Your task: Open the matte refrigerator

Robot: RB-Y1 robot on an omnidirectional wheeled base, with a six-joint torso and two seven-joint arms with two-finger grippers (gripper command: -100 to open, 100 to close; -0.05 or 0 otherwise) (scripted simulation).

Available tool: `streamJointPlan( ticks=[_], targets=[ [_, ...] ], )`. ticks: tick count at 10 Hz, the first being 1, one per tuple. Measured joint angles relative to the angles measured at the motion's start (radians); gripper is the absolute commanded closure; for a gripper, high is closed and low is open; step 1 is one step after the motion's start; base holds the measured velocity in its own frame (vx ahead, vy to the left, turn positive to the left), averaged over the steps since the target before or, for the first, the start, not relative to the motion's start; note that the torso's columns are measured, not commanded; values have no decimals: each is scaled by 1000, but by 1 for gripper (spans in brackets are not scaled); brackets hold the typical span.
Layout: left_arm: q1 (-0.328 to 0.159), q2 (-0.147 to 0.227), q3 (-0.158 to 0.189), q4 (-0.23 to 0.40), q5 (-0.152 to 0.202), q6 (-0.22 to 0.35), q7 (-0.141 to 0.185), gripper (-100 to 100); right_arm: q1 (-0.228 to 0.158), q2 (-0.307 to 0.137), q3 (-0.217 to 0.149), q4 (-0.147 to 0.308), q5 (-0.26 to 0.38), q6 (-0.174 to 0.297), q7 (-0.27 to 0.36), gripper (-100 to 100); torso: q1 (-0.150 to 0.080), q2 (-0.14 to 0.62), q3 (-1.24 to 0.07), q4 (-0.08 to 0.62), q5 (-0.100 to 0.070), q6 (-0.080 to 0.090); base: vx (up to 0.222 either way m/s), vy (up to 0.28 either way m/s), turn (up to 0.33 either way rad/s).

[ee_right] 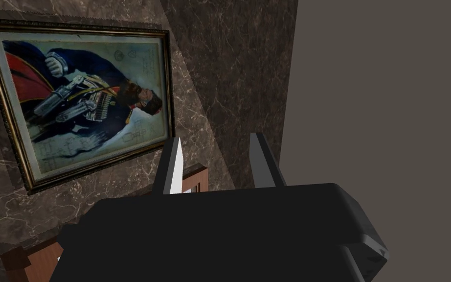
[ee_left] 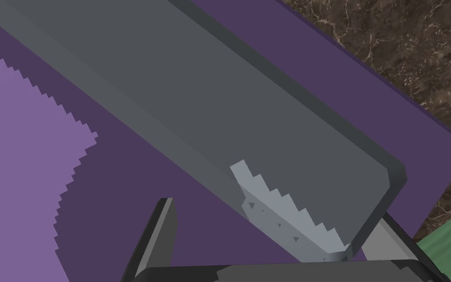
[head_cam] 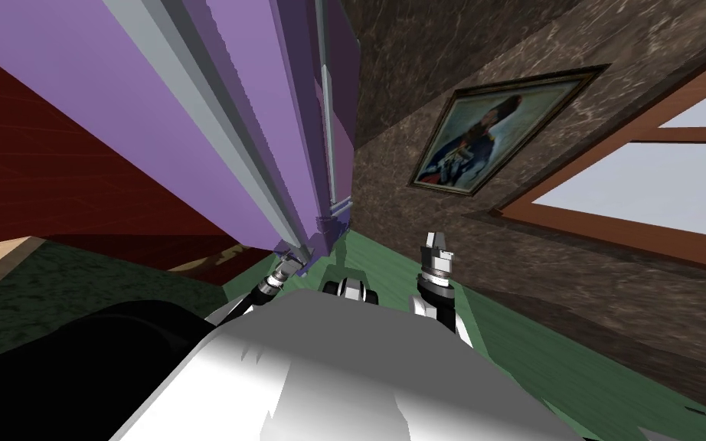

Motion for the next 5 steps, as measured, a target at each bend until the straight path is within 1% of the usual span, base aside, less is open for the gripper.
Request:
streamJointPlan(
  ticks=[1,2,3,4,5],
  targets=[
    [8,9,4,-7,3,2,3,-100,0,0,0,0,0,0,0,0,0,0,0,0,-1,1,0,0,0],
    [9,11,4,-3,3,-3,5,-100,0,0,0,0,0,0,0,0,0,0,0,0,-1,1,-7,14,1],
    [0,5,-1,1,0,-1,4,-100,0,0,0,0,0,0,0,0,-1,0,0,0,1,1,1,7,-7],
    [3,4,0,-6,1,5,0,-100,0,0,0,0,0,0,0,0,-2,0,0,0,0,1,0,0,0],
    [9,8,1,-5,1,-3,2,-100,0,0,0,0,0,0,0,0,-1,0,0,0,0,0,0,-11,-3]
  ],
)
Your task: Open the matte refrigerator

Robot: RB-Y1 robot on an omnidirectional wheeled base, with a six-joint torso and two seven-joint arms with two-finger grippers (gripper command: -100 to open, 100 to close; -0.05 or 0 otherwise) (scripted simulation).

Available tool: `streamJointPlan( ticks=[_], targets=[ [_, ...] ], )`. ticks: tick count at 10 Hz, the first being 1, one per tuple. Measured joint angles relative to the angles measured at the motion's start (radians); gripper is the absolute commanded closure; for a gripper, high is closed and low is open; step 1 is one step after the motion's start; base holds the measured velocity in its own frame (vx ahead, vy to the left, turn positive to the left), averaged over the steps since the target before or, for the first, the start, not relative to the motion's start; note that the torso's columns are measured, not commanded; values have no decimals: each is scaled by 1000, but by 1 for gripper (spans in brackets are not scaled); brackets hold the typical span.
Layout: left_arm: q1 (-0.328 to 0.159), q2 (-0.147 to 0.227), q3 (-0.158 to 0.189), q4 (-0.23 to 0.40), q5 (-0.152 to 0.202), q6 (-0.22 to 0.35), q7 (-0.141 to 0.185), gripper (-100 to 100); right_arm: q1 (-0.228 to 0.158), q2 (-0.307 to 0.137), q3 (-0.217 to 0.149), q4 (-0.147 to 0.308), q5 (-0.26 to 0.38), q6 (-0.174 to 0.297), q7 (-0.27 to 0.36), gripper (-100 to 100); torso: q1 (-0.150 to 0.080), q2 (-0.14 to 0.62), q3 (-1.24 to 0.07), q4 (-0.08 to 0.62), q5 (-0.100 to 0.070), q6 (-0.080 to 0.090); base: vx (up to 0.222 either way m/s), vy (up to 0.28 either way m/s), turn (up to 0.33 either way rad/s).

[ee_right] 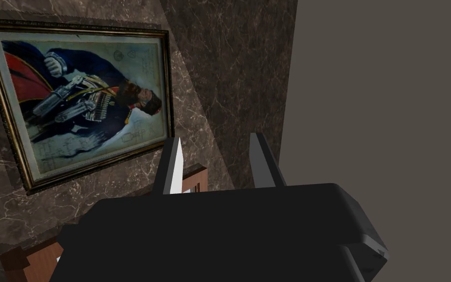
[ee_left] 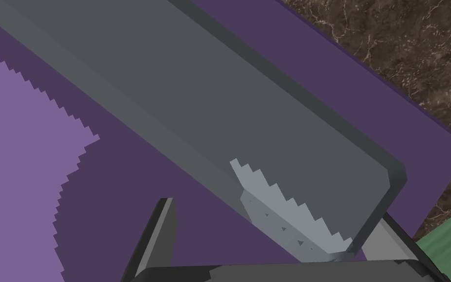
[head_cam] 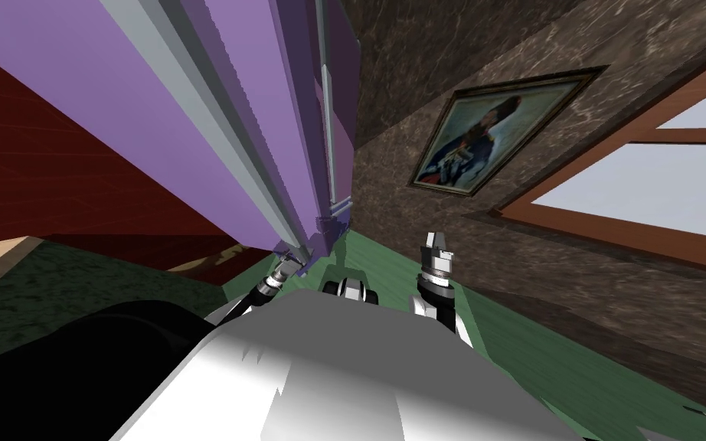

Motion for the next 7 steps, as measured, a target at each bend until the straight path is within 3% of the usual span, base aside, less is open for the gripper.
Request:
streamJointPlan(
  ticks=[5,6,7],
  targets=[
    [22,26,11,-14,7,-1,10,-100,0,0,0,0,0,0,0,0,-1,2,-2,2,-3,0,4,-12,17],
    [26,26,9,-9,7,1,10,0,0,0,0,0,0,0,0,0,0,0,2,-3,2,-1,-3,4,12],
    [29,26,8,-5,7,5,9,0,0,0,0,0,0,0,0,0,1,-2,4,-7,7,-2,-1,5,5]
  ],
)
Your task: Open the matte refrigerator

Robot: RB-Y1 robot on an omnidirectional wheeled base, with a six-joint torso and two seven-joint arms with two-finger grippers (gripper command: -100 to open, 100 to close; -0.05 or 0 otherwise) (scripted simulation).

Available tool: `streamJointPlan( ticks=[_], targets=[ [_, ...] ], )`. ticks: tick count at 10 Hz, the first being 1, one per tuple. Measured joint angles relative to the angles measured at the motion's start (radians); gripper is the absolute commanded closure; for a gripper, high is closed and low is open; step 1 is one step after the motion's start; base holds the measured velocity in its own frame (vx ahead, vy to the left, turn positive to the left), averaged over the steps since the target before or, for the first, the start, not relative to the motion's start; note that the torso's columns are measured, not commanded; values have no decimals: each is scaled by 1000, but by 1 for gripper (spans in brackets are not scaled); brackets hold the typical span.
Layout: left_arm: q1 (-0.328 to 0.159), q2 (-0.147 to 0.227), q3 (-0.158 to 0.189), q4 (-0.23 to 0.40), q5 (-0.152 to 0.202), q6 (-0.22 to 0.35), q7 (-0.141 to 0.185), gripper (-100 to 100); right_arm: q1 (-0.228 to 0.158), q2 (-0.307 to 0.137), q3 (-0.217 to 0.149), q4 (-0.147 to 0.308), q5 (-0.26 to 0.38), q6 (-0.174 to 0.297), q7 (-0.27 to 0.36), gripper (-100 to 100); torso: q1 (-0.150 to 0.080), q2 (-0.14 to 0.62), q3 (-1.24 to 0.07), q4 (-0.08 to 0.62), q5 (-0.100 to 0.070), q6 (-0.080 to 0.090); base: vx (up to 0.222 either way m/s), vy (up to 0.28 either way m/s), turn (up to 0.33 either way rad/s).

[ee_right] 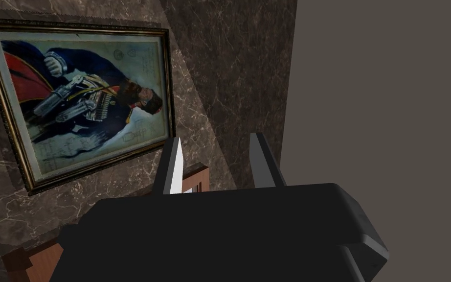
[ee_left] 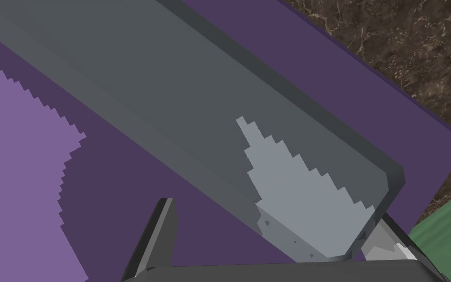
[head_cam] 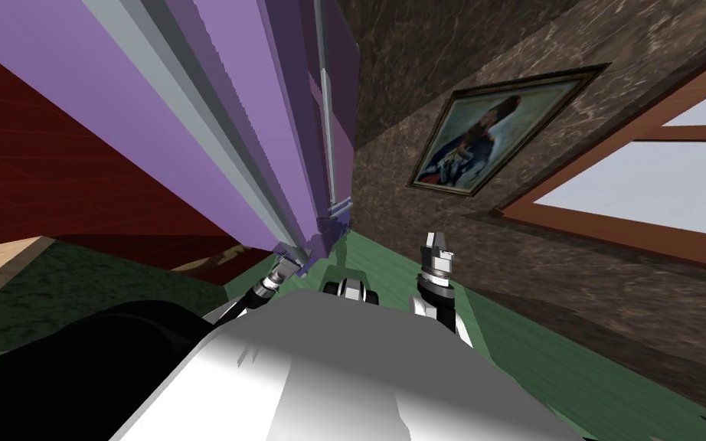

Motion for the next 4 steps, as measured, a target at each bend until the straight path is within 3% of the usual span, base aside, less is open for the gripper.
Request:
streamJointPlan(
  ticks=[4],
  targets=[
    [3,1,0,6,0,6,-1,0,0,0,0,0,0,0,0,0,5,-2,2,-4,6,-2,0,0,0]
  ],
)
